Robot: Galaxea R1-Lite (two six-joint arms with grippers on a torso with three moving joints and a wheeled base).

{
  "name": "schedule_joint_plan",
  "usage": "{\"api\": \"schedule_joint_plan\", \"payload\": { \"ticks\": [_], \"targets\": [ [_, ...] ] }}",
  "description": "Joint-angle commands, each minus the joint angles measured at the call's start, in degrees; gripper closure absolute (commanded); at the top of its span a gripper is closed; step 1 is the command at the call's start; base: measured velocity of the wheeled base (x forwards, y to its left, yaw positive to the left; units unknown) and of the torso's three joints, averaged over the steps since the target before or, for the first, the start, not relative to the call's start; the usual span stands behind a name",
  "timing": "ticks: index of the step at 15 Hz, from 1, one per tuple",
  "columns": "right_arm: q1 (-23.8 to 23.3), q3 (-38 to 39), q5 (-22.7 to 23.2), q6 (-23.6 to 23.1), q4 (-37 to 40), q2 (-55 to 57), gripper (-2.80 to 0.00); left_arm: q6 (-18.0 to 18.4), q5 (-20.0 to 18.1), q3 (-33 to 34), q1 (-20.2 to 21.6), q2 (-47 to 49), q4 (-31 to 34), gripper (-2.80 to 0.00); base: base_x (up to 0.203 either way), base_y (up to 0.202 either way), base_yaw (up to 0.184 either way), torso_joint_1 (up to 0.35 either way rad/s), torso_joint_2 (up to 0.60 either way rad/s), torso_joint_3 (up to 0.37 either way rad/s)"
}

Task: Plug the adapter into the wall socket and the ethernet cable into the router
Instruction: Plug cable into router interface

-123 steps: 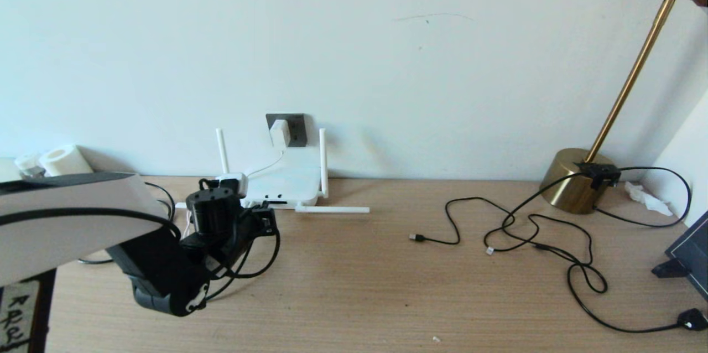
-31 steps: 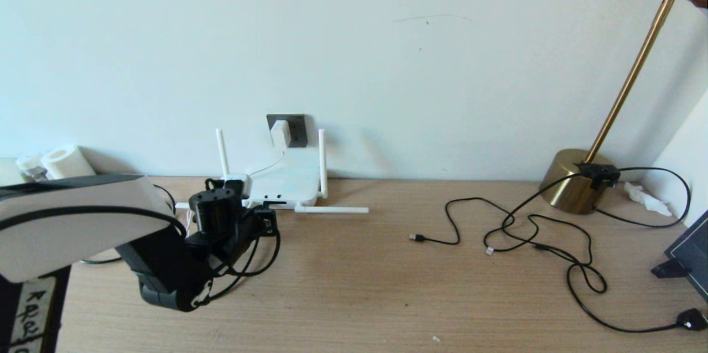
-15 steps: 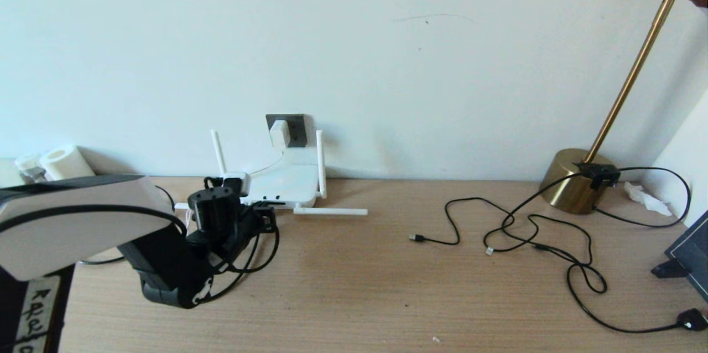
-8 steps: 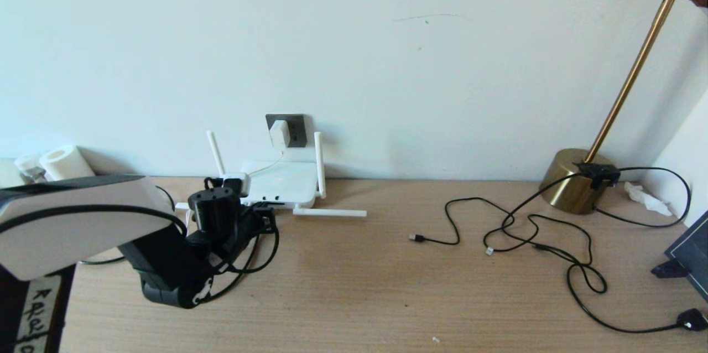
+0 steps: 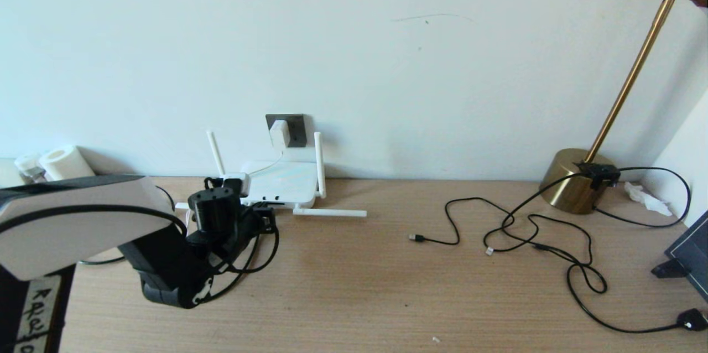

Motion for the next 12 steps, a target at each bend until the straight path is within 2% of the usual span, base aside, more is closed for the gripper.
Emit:
{"api": "schedule_joint_plan", "payload": {
  "ticks": [1,3,4,12],
  "targets": [
    [0.00,0.00,0.02,-0.04,-0.05,0.07,-2.80,-0.01,0.08,0.11,-0.01,-0.08,-0.41,0.00,0.000,0.000,0.000,0.000,0.00,0.000],
    [0.00,0.00,0.02,-0.06,-0.05,0.07,-2.80,-0.01,0.08,0.20,-0.01,-0.24,-0.41,0.00,0.000,0.000,0.000,0.000,0.00,0.000],
    [0.00,0.00,0.02,-0.06,-0.05,0.07,-2.80,-0.01,0.08,0.20,-0.01,-0.36,-0.41,-2.80,0.000,0.000,0.000,0.000,0.00,0.000],
    [0.00,0.00,0.02,-0.06,-0.05,0.07,-2.80,0.08,0.08,0.60,-0.01,-0.15,-2.96,-2.80,0.000,0.000,0.000,0.000,0.00,0.000]
  ]
}}
